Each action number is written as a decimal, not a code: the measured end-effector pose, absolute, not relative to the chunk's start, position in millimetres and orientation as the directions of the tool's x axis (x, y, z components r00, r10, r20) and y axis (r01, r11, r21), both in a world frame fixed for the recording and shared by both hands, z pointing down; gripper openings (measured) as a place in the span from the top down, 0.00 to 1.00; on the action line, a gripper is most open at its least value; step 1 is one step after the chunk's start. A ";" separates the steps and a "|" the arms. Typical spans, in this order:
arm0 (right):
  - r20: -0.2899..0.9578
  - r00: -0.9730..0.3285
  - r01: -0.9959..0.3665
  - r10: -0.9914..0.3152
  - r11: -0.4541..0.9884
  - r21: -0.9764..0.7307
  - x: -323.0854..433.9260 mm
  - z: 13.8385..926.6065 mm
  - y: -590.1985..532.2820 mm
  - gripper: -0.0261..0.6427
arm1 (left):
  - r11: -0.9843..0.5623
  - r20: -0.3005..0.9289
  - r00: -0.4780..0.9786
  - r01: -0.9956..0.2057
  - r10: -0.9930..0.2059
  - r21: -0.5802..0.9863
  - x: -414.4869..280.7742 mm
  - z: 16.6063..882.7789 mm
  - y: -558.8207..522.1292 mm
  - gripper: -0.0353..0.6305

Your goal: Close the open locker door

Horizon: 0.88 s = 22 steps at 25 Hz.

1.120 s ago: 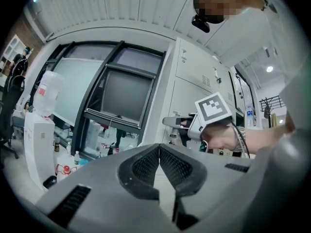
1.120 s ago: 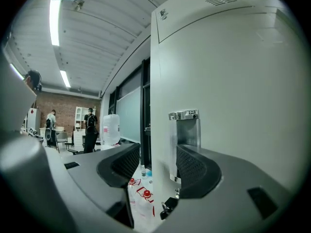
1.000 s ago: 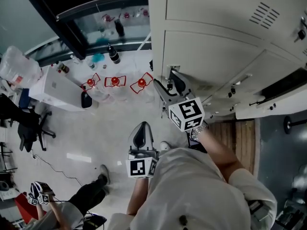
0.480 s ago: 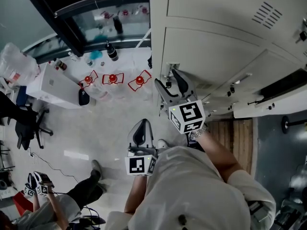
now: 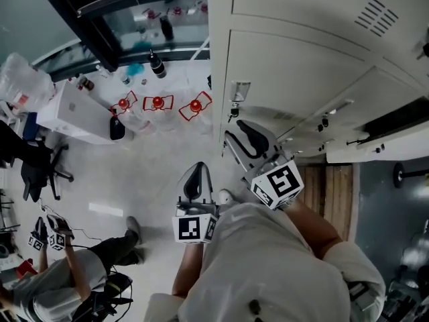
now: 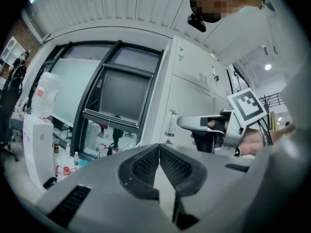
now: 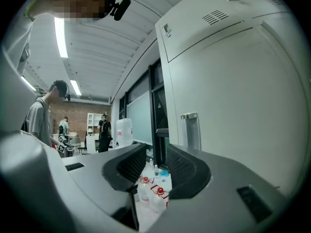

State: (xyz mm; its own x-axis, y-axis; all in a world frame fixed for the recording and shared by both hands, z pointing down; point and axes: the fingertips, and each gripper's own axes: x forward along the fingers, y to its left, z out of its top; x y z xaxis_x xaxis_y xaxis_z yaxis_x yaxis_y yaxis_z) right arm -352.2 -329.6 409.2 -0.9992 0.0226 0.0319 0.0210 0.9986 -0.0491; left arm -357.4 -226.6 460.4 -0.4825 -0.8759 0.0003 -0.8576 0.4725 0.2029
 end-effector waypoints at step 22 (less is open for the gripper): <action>0.023 -0.990 0.134 0.140 0.978 -0.163 -260.2 450.9 -295.0 0.92 | 0.494 0.011 -0.499 -0.855 -0.867 0.160 -312.9 452.8 -216.0 0.93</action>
